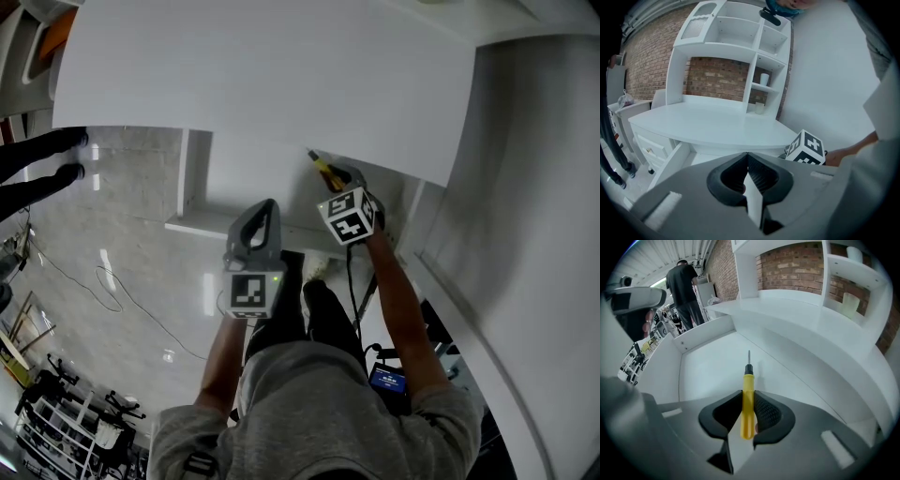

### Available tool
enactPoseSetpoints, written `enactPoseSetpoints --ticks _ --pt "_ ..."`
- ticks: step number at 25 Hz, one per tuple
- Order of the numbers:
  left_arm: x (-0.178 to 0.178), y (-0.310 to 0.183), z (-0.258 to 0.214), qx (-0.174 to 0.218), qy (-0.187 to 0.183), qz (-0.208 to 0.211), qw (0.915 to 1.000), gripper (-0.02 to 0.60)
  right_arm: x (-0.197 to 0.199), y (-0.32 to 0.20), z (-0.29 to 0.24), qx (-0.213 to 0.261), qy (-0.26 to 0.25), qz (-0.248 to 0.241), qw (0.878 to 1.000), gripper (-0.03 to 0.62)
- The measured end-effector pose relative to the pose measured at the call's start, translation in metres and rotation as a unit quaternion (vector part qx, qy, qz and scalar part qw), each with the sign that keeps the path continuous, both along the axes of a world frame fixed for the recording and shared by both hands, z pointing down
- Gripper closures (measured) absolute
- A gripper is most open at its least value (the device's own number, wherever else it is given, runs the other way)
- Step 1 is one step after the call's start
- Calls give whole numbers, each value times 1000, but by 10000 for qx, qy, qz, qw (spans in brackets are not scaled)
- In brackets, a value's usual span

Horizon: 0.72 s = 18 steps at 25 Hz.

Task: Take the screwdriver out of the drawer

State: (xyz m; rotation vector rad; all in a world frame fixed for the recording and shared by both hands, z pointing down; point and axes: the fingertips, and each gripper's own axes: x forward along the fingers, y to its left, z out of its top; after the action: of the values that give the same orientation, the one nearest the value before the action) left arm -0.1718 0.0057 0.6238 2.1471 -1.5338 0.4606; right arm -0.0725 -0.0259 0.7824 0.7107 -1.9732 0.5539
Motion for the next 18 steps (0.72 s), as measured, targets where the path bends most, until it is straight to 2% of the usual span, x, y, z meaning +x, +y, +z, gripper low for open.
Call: enactPoseSetpoints --ticks 13,18 --pt "-10 24 -29 283 -80 -129 9995 569 -13 23 -46 317 -184 -206 9991 513" --pt "-9 28 -58 416 -117 -127 9990 569 -11 28 -78 408 -265 -167 9987 513"
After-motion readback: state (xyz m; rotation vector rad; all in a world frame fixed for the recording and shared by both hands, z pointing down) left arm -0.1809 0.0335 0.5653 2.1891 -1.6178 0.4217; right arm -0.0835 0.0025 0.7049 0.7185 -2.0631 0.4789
